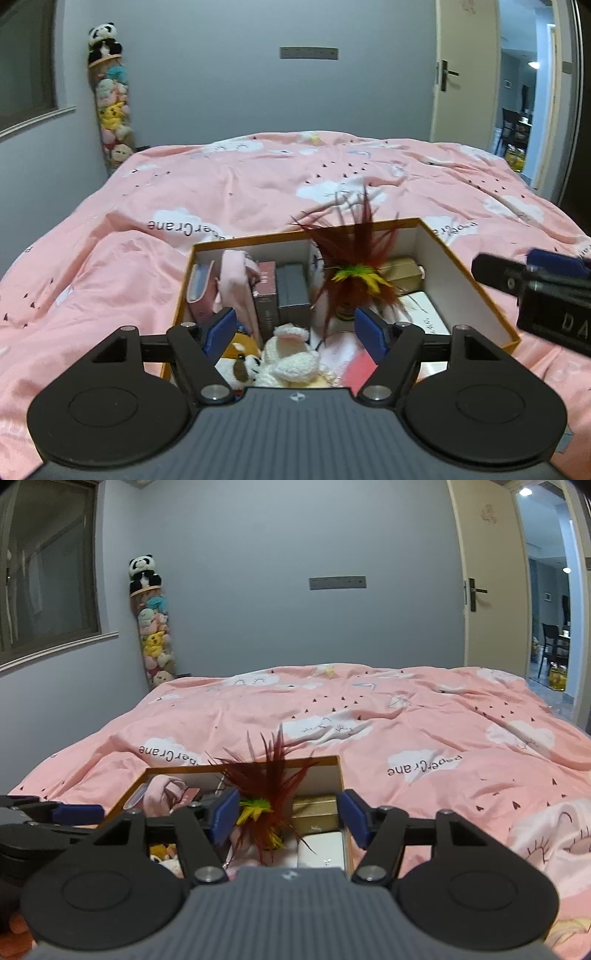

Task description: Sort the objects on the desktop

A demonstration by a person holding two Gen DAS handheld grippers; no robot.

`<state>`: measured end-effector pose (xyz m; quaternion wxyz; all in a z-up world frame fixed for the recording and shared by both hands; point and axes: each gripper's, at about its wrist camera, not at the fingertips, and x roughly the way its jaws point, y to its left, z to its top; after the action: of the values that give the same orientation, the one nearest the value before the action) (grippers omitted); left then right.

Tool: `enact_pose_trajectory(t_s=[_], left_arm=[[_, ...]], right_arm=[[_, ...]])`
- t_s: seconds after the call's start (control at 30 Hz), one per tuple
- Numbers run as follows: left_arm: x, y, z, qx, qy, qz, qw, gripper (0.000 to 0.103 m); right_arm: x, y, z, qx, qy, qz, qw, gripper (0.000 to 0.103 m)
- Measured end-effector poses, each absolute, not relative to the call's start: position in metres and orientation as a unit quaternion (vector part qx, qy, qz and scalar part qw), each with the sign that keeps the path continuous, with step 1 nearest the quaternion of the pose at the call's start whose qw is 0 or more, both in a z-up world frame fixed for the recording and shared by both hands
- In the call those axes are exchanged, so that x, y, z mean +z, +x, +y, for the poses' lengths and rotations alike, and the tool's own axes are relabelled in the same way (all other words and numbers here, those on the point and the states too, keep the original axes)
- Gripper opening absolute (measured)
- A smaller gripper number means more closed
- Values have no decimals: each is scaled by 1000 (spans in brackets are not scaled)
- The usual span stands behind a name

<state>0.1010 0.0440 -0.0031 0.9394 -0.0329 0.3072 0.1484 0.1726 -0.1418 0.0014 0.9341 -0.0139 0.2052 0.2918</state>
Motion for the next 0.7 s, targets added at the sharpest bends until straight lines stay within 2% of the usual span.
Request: enact_pose_trajectory(t_s=[0.37, 0.7], left_arm=[[-27, 101, 49, 161, -56, 336, 926, 83], [-41, 106, 46, 155, -43, 356, 920, 84]], right_arm=[[-28, 168, -124, 287, -68, 237, 926, 76], [-43, 174, -121, 274, -87, 258, 923, 76]])
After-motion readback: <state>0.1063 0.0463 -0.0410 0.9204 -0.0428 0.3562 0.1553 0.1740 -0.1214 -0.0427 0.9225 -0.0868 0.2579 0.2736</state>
